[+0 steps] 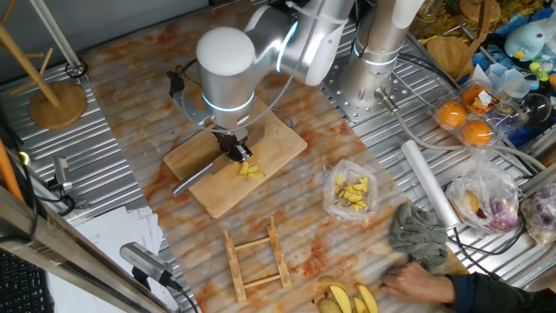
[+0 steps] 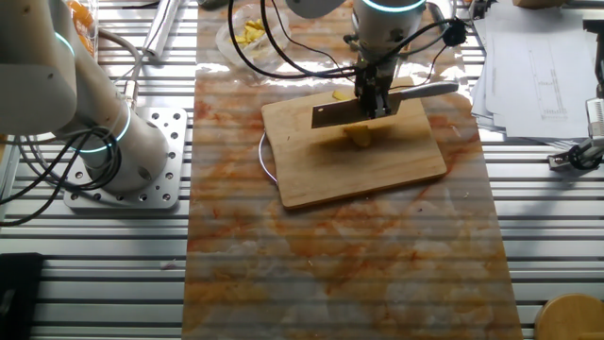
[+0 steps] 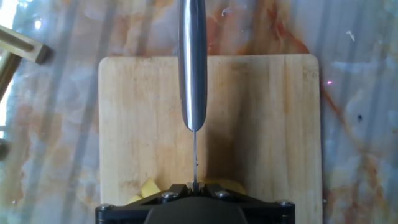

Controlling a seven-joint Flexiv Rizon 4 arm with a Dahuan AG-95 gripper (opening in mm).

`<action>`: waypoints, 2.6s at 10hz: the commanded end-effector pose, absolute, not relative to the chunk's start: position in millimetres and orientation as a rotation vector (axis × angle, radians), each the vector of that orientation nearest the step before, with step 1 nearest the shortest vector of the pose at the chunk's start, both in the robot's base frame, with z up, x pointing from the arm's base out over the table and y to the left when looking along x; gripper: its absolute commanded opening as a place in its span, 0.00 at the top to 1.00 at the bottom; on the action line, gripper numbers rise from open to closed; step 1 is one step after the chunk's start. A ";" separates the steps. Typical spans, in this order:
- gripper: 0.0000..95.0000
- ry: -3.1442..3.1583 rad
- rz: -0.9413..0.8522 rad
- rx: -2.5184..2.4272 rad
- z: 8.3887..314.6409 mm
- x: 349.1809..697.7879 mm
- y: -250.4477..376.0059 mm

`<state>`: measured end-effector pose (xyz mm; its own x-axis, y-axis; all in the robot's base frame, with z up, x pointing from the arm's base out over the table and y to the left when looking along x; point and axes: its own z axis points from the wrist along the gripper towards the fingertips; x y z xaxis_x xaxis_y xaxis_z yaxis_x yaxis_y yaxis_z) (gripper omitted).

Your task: Chop the potatoes

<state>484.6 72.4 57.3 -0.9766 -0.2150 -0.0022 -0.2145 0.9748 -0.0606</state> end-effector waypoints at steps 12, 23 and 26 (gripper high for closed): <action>1.00 3.149 -0.164 -0.395 70.4 485.7 103.8; 1.00 3.153 -0.238 -0.233 70.4 485.7 103.8; 1.00 3.130 -0.215 -0.233 77.3 478.9 57.7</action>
<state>482.6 61.9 74.7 -0.9907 -0.1334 0.0279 -0.1361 0.9796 -0.1477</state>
